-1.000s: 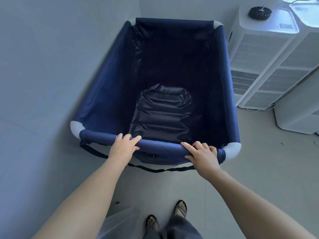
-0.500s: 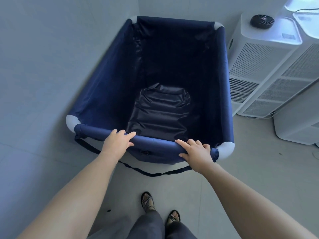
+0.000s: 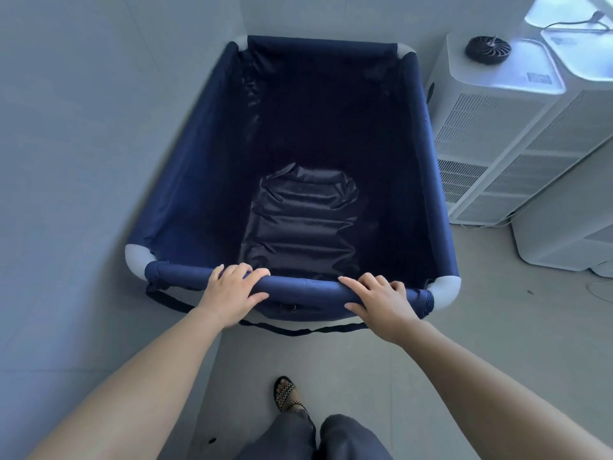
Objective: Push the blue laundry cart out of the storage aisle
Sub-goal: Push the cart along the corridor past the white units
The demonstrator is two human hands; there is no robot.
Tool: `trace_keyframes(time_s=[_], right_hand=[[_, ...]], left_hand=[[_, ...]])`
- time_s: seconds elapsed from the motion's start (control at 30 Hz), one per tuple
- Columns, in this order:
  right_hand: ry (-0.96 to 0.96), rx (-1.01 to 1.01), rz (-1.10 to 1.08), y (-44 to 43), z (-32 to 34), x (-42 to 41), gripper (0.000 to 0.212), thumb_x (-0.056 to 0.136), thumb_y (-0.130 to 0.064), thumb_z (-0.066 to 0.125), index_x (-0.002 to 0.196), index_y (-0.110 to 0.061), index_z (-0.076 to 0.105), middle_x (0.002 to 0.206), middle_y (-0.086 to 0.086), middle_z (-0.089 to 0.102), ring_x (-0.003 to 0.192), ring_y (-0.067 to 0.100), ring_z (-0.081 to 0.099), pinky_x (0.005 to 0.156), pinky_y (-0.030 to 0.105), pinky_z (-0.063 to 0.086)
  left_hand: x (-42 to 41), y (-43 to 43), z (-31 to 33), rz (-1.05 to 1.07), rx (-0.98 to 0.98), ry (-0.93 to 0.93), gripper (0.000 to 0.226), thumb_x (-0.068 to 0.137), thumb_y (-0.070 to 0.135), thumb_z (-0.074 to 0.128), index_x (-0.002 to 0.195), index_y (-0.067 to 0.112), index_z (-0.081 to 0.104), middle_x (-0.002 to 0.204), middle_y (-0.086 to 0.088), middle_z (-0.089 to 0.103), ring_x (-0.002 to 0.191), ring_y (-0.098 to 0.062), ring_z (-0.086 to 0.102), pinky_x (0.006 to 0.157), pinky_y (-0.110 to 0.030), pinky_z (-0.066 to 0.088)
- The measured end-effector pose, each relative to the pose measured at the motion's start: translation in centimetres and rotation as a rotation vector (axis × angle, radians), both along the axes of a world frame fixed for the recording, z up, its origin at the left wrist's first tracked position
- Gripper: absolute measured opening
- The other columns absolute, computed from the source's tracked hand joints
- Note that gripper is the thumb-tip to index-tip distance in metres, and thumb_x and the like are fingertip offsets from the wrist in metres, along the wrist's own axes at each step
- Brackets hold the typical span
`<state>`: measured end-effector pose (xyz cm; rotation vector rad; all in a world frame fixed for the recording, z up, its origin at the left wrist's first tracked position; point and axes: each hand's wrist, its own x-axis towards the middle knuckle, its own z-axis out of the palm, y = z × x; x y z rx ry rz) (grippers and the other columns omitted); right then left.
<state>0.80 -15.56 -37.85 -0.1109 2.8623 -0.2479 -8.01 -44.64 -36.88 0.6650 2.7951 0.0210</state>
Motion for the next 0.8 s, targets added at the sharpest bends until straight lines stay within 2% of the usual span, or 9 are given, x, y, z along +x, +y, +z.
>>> trace_keyframes(time_s=[0.1, 0.2, 0.5, 0.63, 0.8], right_hand=[[0.015, 0.062, -0.001, 0.1, -0.4, -0.8, 0.046, 0.095, -0.053, 0.028, 0.139, -0.040, 0.023, 0.116, -0.005, 0.046, 0.099, 0.019, 0.045, 0.084, 0.038, 0.033], [-0.012, 0.094, 0.016, 0.4, -0.5, -1.6, 0.045, 0.096, -0.052, 0.028, 0.138, -0.040, 0.021, 0.115, -0.005, 0.045, 0.098, 0.019, 0.044, 0.083, 0.038, 0.033], [-0.009, 0.078, -0.069, 0.5, 0.0, -3.6, 0.050, 0.093, -0.056, 0.030, 0.139, -0.038, 0.024, 0.117, -0.006, 0.045, 0.101, 0.020, 0.045, 0.088, 0.039, 0.034], [0.022, 0.061, -0.081, 0.6, 0.1, -4.3, 0.042, 0.091, -0.059, 0.030, 0.129, -0.041, 0.032, 0.111, -0.006, 0.046, 0.097, 0.020, 0.046, 0.085, 0.040, 0.034], [0.083, 0.056, -0.109, 0.5, -0.3, -4.1, 0.038, 0.091, -0.057, 0.033, 0.125, -0.041, 0.036, 0.110, -0.006, 0.050, 0.096, 0.020, 0.048, 0.090, 0.040, 0.035]], left_hand=[[-1.5, -0.7, -0.2, -0.077, 0.008, -0.025, 0.046, 0.094, 0.050, 0.040, 0.138, 0.038, 0.032, 0.124, 0.009, 0.047, 0.118, -0.015, 0.043, 0.106, -0.034, 0.025], [-2.7, -1.1, -0.7, -0.126, -0.002, -0.003, 0.048, 0.094, 0.050, 0.040, 0.138, 0.031, 0.032, 0.128, 0.010, 0.046, 0.118, -0.014, 0.044, 0.104, -0.032, 0.027], [-4.5, -0.2, -1.3, -0.082, 0.003, 0.050, 0.044, 0.094, 0.049, 0.042, 0.132, 0.027, 0.039, 0.123, 0.008, 0.050, 0.114, -0.017, 0.047, 0.105, -0.033, 0.027], [-4.9, 0.3, -1.2, -0.088, -0.039, 0.073, 0.043, 0.095, 0.049, 0.039, 0.131, 0.026, 0.037, 0.121, 0.007, 0.050, 0.112, -0.018, 0.047, 0.102, -0.033, 0.028], [-5.4, 0.5, -1.0, -0.103, -0.073, 0.068, 0.043, 0.096, 0.049, 0.037, 0.132, 0.026, 0.036, 0.120, 0.006, 0.050, 0.108, -0.018, 0.048, 0.099, -0.033, 0.030]])
